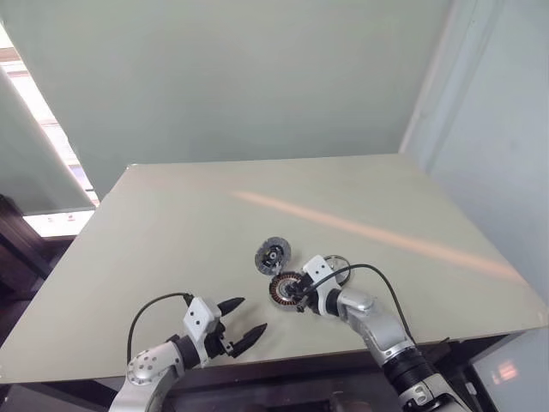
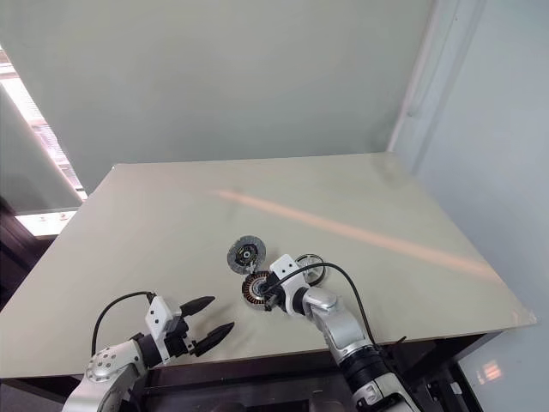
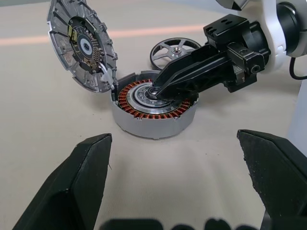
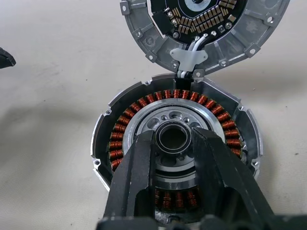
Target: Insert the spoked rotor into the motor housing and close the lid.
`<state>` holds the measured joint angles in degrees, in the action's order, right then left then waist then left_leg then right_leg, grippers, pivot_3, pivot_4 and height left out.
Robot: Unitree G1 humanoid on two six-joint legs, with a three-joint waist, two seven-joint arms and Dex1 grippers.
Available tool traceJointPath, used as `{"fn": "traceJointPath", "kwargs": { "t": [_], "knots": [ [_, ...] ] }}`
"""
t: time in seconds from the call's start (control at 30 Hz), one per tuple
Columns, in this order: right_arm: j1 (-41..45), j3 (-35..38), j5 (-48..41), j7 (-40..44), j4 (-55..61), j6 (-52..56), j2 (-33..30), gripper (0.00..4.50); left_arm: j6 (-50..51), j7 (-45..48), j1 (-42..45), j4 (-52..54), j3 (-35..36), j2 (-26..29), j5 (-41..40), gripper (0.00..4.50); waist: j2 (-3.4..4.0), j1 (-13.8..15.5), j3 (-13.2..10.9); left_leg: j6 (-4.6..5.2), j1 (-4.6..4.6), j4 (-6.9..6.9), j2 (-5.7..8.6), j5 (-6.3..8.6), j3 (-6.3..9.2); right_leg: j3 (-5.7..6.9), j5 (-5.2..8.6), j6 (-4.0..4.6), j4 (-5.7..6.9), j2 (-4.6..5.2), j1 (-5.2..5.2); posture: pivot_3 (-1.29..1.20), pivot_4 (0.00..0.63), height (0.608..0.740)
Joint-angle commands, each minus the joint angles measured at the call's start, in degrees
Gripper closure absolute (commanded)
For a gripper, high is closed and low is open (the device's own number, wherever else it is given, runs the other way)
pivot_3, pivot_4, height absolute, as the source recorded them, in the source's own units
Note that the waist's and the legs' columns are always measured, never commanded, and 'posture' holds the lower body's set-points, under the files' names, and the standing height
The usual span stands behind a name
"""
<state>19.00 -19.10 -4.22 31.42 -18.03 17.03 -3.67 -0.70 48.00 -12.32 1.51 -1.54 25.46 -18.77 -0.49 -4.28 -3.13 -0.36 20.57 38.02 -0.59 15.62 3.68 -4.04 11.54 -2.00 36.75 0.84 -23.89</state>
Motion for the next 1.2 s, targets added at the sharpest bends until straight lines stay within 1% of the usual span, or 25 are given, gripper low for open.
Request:
{"fn": "traceJointPath", "kwargs": {
  "t": [0.03,0.9,1.03,1.2],
  "knots": [
    [1.34,0.59,0.53,0.05,0.31,-1.47,0.36,3.70,-0.81,-0.20,0.37,2.52,0.90,0.42,0.03,0.00,0.00,0.00,0.00,0.00,0.00,0.00,0.00,0.00,0.00,0.00,0.00,0.00,0.00,0.00,0.00,0.00,0.000,0.740],
    [1.65,-0.41,2.28,0.76,-1.91,-1.77,0.36,3.70,-1.06,-0.26,-0.19,2.47,1.00,0.46,0.11,0.00,0.01,-0.01,0.01,0.00,-0.02,0.00,0.00,0.00,0.00,0.00,0.00,0.00,0.00,0.00,0.02,0.00,0.000,0.740],
    [1.31,-0.92,2.82,1.64,-1.42,-1.25,0.13,2.31,-1.09,-0.20,-0.15,2.26,0.91,0.48,0.22,0.00,0.01,-0.01,0.01,0.00,-0.03,0.00,0.00,0.00,0.00,0.00,0.00,0.00,0.00,0.00,0.02,0.00,0.000,0.740],
    [1.14,0.25,2.20,1.20,-0.39,-2.22,0.69,0.58,-1.18,-0.13,-0.01,2.06,0.87,0.44,0.26,0.00,0.01,-0.01,0.01,0.00,-0.03,0.01,0.00,0.00,0.00,-0.01,0.00,0.00,0.00,0.00,0.03,0.00,0.000,0.740]
  ]
}}
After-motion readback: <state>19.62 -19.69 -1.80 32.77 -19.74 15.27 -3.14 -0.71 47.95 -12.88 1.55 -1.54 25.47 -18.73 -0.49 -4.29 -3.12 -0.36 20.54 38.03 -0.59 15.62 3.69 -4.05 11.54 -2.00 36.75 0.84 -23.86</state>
